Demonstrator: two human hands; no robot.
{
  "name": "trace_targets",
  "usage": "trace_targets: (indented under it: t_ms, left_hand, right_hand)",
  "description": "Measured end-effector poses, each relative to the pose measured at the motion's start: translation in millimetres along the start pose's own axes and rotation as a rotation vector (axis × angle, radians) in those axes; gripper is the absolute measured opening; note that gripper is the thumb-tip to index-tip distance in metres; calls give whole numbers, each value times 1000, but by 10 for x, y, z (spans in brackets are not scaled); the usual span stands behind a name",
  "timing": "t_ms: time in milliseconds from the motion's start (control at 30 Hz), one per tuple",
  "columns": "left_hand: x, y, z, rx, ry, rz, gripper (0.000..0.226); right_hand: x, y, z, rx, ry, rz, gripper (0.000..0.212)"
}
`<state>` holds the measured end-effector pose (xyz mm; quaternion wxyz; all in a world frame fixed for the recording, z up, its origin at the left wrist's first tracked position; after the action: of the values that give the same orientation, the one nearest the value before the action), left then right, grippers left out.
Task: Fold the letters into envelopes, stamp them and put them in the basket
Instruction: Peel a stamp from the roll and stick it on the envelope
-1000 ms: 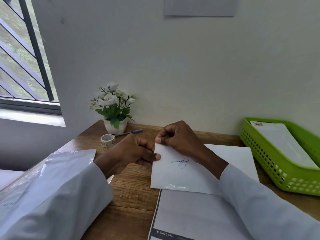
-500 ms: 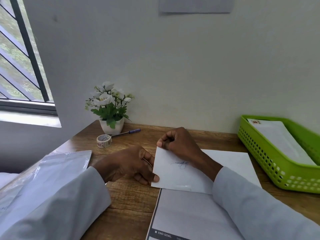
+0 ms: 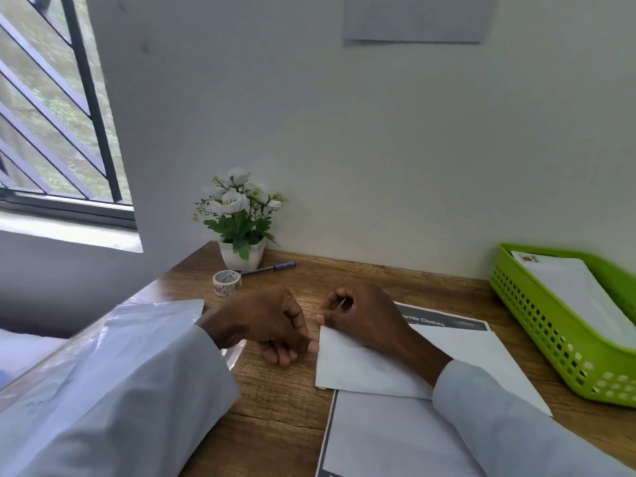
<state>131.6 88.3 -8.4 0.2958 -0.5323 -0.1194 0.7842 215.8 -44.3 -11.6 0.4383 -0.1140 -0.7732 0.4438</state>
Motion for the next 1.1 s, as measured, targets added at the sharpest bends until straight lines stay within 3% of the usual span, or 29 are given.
trace_targets:
  t_ms: [67, 200, 267, 333, 467, 600, 733, 1100]
  left_hand:
    - [18, -175, 2, -146, 71, 29, 10]
    - [91, -705, 143, -677, 238, -63, 15]
    - [219, -954, 236, -902, 258, -177, 9]
    - [360, -1083, 284, -1008, 210, -269, 10]
    - [518, -1067, 238, -948, 63, -447, 27]
    - [544, -1046, 206, -903, 25, -575, 41]
    - [580, -1049, 196, -865, 38, -494, 51]
    - [510, -1035, 197, -861, 164, -402, 50]
  right_hand:
    - [42, -36, -45, -4, -5, 5, 18]
    - [274, -106, -271, -7, -65, -7, 17]
    - [419, -87, -412, -21, -100, -34, 17]
    - [540, -14, -518, -9, -130, -76, 15]
    - [681, 266, -649, 36, -130, -194, 12]
    - [663, 542, -752, 45, -73, -332, 11]
    - [580, 691, -756, 10, -36, -447, 16]
    - [512, 727, -756, -15, -34, -574, 19]
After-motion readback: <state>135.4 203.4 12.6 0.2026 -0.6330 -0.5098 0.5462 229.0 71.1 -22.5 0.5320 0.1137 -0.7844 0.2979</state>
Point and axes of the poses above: each hand's wrist, its own z-axis away from the middle knuckle, its own y-axis out of the palm, x = y × z, the point moved 6 cm from there along -z, towards the middle knuckle, and after that the axes turned 2 degrees about x, right-handed, at the moved point
